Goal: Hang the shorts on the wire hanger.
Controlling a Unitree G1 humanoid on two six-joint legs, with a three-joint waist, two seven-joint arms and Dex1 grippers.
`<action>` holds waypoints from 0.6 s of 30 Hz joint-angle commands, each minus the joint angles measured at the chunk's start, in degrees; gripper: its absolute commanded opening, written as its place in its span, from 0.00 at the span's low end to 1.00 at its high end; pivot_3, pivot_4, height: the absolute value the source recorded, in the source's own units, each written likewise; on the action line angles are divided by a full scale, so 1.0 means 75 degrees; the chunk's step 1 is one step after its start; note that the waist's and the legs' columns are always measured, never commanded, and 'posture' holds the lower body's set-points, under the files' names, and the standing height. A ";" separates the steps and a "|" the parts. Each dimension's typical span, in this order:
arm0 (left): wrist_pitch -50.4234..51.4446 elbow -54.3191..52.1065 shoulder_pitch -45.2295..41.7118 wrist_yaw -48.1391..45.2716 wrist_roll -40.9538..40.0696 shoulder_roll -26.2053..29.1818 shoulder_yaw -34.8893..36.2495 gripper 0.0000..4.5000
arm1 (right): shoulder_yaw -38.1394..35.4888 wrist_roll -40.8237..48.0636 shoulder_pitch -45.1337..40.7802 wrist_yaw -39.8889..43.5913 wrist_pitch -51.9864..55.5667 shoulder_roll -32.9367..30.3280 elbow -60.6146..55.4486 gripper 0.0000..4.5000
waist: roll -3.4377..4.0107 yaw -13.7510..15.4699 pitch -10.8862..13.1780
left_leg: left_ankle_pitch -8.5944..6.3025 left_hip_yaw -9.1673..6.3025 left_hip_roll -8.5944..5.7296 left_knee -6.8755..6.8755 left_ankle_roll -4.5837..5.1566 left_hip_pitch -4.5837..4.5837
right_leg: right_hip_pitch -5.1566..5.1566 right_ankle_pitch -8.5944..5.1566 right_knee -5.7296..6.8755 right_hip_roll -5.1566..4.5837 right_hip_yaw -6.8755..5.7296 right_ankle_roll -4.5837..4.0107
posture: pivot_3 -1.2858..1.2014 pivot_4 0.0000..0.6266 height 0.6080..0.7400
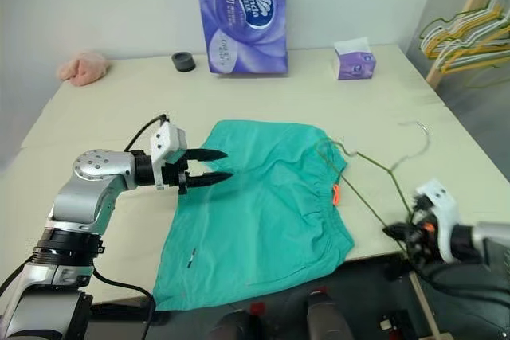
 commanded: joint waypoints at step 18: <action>-0.0807 -0.0005 -0.0232 -0.0203 0.0328 -0.0042 -0.0352 0.57 | -0.1170 0.1463 0.0508 -0.0915 0.1239 0.0988 -0.0045 0.00 | 0.0000 -0.0141 -0.0001 | 0.0000 0.0006 0.0003 -0.0002 0.0002 0.0014 | 0.0015 0.0000 -0.0004 0.0016 0.0007 0.0005 | 0.40 0.23 1.00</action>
